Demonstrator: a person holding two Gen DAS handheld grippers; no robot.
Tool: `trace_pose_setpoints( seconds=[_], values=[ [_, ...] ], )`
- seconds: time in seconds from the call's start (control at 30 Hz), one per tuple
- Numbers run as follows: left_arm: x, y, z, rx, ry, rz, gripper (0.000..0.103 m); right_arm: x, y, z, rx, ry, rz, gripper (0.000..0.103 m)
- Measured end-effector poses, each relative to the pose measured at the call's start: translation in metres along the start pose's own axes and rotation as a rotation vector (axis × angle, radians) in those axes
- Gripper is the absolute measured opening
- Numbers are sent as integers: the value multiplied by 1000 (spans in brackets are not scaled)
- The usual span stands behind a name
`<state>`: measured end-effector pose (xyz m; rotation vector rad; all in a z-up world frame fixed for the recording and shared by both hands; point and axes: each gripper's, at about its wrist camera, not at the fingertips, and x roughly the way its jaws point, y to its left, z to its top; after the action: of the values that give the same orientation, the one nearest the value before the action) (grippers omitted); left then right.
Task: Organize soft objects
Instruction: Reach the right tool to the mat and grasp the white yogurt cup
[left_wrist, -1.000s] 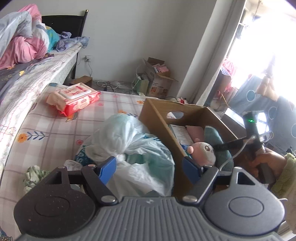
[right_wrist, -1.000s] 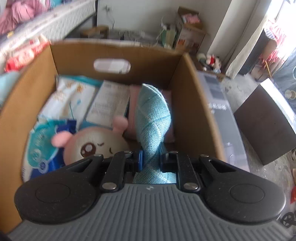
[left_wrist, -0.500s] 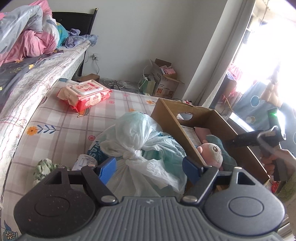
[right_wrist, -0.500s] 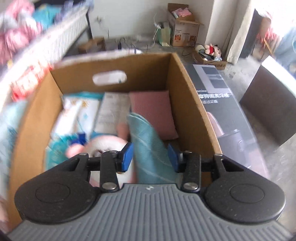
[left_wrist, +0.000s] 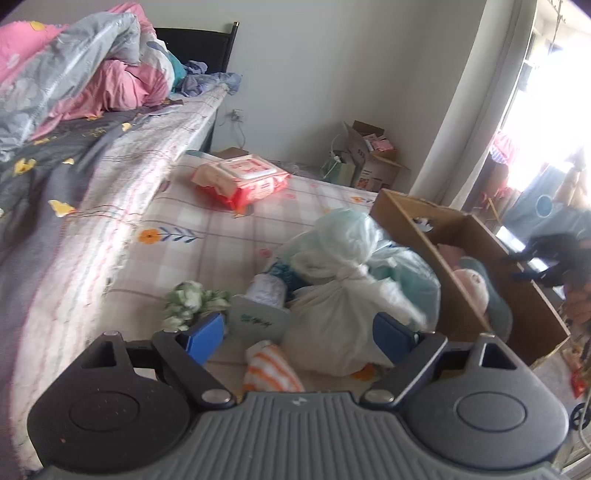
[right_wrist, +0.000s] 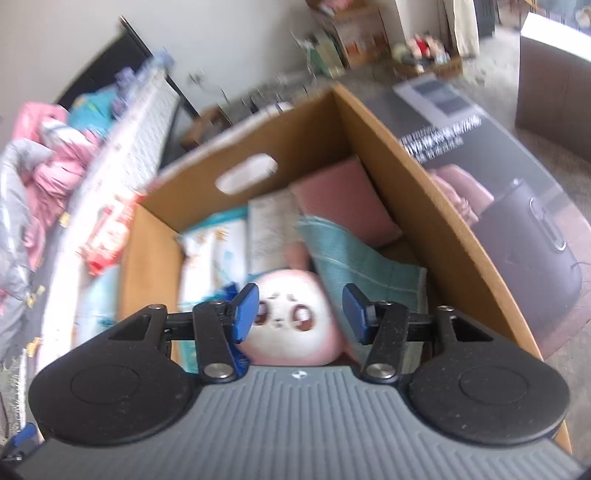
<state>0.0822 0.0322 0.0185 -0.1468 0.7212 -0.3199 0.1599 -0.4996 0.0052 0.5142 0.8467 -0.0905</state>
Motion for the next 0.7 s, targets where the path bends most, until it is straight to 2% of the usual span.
trace_pose_setpoints(
  seconds=[0.13,0.37,0.53,0.6,0.7],
  values=[
    [-10,9,-13,22,22,24,91,-34,25,-23,-45,-54,71,56],
    [-19,12,-32,56,20,62,90,-50,95,-63,-166,-20,252,57],
    [-14,6,-28,104,-55,69,84,-47,181,-81,-402,17,341,57],
    [-4,4,-24,122,-68,72,80,-40,217,-89,-518,57,373,56],
    [17,4,-19,133,-61,66,72,-19,263,-105,-664,141,376,54]
  ],
)
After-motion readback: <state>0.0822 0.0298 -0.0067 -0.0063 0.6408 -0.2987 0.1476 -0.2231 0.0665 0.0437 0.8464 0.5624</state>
